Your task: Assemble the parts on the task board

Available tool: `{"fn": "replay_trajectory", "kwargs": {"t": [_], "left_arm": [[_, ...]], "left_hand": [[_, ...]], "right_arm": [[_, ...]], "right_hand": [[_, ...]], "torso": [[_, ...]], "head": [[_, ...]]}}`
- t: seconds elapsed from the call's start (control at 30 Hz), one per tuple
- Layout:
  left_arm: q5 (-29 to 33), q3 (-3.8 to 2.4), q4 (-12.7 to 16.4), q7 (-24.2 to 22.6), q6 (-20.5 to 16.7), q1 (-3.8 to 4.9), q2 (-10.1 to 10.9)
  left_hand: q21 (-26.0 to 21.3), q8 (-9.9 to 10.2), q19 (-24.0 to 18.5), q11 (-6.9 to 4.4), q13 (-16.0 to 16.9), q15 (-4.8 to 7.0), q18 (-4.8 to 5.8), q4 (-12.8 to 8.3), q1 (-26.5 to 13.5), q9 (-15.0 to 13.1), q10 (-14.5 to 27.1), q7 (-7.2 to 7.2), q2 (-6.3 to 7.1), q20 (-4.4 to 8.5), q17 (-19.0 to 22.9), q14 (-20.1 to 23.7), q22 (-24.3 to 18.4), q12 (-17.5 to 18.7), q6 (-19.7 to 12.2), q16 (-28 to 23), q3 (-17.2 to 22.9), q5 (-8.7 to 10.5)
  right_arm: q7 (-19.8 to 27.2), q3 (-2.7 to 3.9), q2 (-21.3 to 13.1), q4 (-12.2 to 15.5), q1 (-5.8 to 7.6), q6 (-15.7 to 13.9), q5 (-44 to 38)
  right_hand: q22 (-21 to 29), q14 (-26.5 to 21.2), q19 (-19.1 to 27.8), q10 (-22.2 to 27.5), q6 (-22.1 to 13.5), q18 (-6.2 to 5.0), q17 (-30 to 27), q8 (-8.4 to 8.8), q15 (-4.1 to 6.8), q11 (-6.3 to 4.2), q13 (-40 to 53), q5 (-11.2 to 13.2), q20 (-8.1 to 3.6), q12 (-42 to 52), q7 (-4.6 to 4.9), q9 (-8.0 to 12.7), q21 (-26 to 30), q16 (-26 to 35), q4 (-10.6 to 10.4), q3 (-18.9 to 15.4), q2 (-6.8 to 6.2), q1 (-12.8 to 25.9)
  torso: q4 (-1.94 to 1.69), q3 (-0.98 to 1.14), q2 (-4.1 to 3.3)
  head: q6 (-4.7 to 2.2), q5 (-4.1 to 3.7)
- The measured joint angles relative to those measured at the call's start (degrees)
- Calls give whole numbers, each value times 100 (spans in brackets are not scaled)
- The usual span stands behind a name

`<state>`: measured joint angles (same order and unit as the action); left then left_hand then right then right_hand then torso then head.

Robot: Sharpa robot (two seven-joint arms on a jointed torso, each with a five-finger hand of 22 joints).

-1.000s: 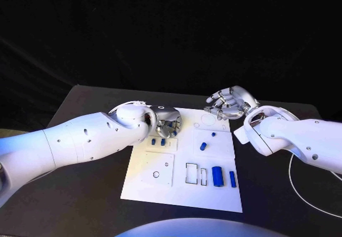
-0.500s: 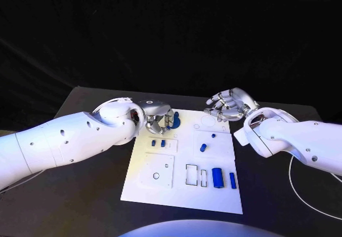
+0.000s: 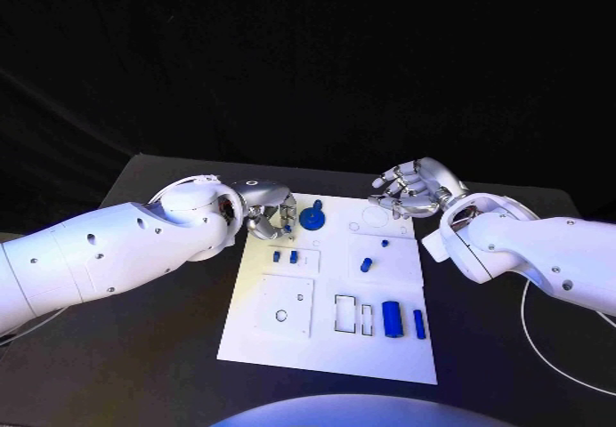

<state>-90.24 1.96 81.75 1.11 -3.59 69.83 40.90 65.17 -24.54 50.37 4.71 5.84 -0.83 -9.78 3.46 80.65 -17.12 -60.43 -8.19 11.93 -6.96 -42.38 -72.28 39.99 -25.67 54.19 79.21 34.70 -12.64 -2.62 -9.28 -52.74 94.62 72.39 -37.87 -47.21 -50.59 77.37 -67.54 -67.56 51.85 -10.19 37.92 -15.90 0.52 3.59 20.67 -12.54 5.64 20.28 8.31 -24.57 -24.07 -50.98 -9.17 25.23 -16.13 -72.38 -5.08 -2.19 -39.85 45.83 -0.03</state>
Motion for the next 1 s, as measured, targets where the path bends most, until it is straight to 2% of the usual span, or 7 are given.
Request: {"fn": "replay_trajectory", "kwargs": {"t": [0.4,1.0], "left_arm": [[40,5,-102,20,63,-63,-81],[77,16,-146,20,161,-75,-154]], "left_hand": [[0,2,0,0,0,0,1,0,0,7,0,21,0,0,21,0,-1,0,20,0,0,0],[0,15,0,-20,-5,0,1,0,0,3,-21,21,0,0,28,0,-1,21,19,0,0,0]], "right_arm": [[1,2,-1,1,-6,1,0],[2,0,-4,4,-7,2,0]], "right_hand": [[0,0,0,0,0,1,-1,0,0,0,-12,0,0,0,0,0,0,0,-16,-16,0,0],[0,0,0,0,0,1,-2,0,0,0,-11,0,0,0,0,0,0,0,-16,-16,0,0]], "torso": [[8,7,-3],[8,9,-1]], "head": [[13,17],[21,12]]}}
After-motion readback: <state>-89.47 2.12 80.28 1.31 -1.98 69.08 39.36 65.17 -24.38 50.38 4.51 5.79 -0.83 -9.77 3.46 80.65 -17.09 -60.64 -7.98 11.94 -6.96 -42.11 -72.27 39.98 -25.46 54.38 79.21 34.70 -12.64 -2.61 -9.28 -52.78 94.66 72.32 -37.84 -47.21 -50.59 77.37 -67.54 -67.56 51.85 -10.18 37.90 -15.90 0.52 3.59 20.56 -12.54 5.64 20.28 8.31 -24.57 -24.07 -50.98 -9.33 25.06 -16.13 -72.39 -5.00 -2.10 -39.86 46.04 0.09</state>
